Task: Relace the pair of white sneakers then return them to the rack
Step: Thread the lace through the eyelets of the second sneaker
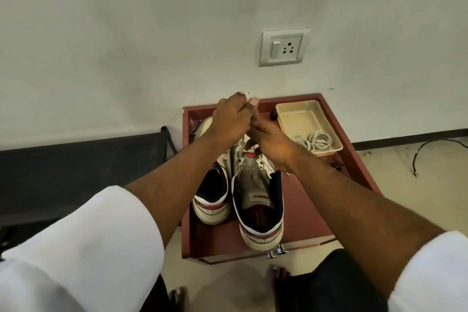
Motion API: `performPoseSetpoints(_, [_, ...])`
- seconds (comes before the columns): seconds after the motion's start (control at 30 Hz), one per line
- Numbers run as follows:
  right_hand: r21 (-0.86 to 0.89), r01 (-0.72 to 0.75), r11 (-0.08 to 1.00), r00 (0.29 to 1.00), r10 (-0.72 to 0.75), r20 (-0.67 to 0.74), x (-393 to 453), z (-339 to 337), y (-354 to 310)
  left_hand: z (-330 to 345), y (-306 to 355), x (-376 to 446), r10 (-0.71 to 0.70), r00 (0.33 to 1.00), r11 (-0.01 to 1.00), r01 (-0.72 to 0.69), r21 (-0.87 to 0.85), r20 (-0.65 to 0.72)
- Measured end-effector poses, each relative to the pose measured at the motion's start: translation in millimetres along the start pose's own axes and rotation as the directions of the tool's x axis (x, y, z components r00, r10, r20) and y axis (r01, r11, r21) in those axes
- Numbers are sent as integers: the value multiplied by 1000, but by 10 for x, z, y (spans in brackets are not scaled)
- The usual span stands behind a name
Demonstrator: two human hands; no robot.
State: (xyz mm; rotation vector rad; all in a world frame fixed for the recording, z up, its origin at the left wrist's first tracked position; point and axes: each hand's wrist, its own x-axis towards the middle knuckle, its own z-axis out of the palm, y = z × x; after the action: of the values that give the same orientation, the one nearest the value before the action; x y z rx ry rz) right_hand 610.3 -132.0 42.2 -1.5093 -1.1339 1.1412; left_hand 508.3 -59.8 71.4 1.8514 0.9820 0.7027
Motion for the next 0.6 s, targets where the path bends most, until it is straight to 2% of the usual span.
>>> performPoseSetpoints(0.07, [-52,17,999,1000,-17,-7,68,39,-8,-14,35,6,4,1000,997,-3,80,-12])
performPoseSetpoints(0.1, [-65,7,998,1000,-8,-7,102,37,1,-48,47,0,15,1000,981,-11,195,-22])
performPoseSetpoints(0.13, [-58,-18,998,1000,17,-6,123,19,14,-100,68,-40,20,1000,918,-11,398,-19])
performPoseSetpoints(0.17, [-32,-47,998,999,47,-2,141,-9,26,-143,80,-116,2,1000,765,3,644,-7])
performPoseSetpoints(0.2, [-10,-74,997,997,74,-2,154,-48,31,-172,81,-214,-38,999,568,-4,823,31])
performPoseSetpoints(0.23, [3,-94,996,996,94,-7,159,-95,45,-162,91,-358,-89,992,428,-41,903,88])
performPoseSetpoints(0.3, [2,-110,994,994,110,-24,186,-177,52,-41,86,-638,-182,954,306,-175,936,238])
performPoseSetpoints(0.33, [1,-115,993,993,115,-27,194,-199,42,43,64,-734,-181,935,275,-251,928,306])
performPoseSetpoints(0.37, [2,-117,993,993,117,-19,187,-190,25,124,33,-800,-118,932,238,-309,921,343])
performPoseSetpoints(0.43, [-20,-114,993,993,114,-1,174,-145,-10,234,36,-779,-27,933,221,-345,912,359])
performPoseSetpoints(0.53, [-56,-120,991,993,119,-20,129,-114,-13,329,55,-794,-110,925,321,-314,893,364])
performPoseSetpoints(0.6, [-107,-111,988,994,110,-20,135,-112,-36,376,-77,-821,-148,906,424,-305,853,397])
